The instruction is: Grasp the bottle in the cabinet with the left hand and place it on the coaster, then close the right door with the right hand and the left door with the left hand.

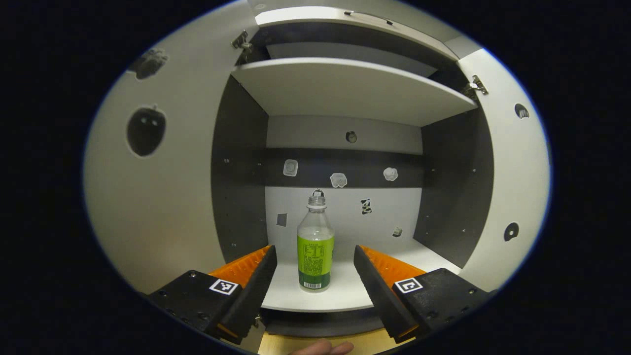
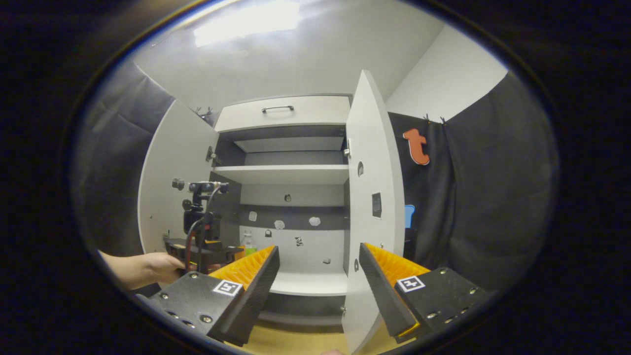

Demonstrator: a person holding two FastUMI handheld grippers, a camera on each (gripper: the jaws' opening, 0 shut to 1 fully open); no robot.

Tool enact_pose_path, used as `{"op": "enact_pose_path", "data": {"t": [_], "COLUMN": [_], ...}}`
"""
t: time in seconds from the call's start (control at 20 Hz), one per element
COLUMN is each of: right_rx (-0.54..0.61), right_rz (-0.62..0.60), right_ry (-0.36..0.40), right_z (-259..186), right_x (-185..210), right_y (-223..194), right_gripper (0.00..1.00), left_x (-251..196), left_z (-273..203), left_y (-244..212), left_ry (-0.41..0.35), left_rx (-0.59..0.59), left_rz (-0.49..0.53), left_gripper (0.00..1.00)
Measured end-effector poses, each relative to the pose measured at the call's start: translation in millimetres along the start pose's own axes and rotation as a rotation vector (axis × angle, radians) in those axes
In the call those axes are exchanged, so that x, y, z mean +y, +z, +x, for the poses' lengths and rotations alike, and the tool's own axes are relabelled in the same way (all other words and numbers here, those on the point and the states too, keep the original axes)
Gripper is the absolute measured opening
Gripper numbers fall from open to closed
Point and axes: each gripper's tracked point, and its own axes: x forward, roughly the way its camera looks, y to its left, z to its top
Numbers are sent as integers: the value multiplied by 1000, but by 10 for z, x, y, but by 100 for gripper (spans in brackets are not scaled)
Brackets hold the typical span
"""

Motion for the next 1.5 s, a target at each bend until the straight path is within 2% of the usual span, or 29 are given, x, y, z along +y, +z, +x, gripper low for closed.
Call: {"op": "enact_pose_path", "data": {"t": [0.05, 0.1, 0.3, 0.6, 1.0, 1.05, 1.15, 1.3, 1.5], "right_rx": [5, 16, 75, 76, 100, 99, 99, 96, 93], "right_rz": [-7, -12, -1, -32, -50, -52, -52, -51, -32], "right_ry": [6, 7, -5, 13, -7, -6, 1, 11, 25], "right_z": [35, 75, 196, 299, 271, 255, 216, 108, -78], "right_x": [19, 26, 33, 80, 7, 8, 18, 15, -5], "right_y": [-40, -103, -357, -380, -427, -406, -384, -336, -270], "right_gripper": [93, 98, 98, 98, 98, 98, 98, 98, 98], "left_x": [-2, 13, -9, -78, -35, -37, -111, -167, -157], "left_z": [120, 251, 601, 911, 1259, 1248, 1172, 911, 471], "left_y": [-43, -81, -175, -328, -356, -359, -317, -163, 58], "left_ry": [2, 7, 18, 7, 29, 34, 20, 7, 5], "left_rx": [3, 0, -4, 21, 36, 42, 44, 20, -8], "left_rz": [3, 9, 35, 32, 33, 32, 7, -38, -12], "left_gripper": [99, 99, 99, 99, 99, 97, 83, 80, 80]}}
